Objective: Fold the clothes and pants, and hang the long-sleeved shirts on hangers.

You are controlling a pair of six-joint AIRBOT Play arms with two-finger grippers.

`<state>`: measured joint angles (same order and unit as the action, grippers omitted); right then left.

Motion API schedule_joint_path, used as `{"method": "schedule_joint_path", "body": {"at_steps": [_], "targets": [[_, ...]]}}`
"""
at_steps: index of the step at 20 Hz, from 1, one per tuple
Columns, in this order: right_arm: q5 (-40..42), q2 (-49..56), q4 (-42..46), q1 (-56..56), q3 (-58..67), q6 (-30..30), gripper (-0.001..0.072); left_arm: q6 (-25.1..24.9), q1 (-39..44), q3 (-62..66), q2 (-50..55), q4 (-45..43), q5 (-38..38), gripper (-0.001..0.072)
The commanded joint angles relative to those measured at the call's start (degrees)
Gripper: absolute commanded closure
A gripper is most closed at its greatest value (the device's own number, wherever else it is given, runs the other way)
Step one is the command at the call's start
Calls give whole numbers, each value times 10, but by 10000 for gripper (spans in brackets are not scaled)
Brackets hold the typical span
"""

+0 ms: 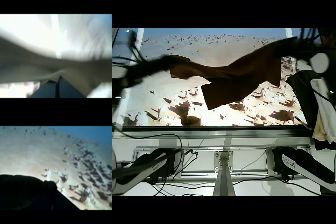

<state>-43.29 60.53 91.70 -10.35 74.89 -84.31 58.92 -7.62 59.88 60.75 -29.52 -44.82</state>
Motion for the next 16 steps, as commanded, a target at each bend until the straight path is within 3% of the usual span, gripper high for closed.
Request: {"method": "schedule_joint_path", "body": {"at_steps": [1, 7, 13, 16], "targets": [[9, -100, 12, 0, 45, 1, 700, -11, -102, 127, -121, -5, 13, 697], [23, -266, -16, 0, 139, 0, 700, -15, -228, 150, -339, -50, 234, 696], [43, -356, -123, 0, 167, 0, 701, -13, -246, 150, -430, -95, 251, 696], [24, -337, -123, 0, 166, 0, 701, 39, -246, 147, -405, -95, 220, 696]]}}
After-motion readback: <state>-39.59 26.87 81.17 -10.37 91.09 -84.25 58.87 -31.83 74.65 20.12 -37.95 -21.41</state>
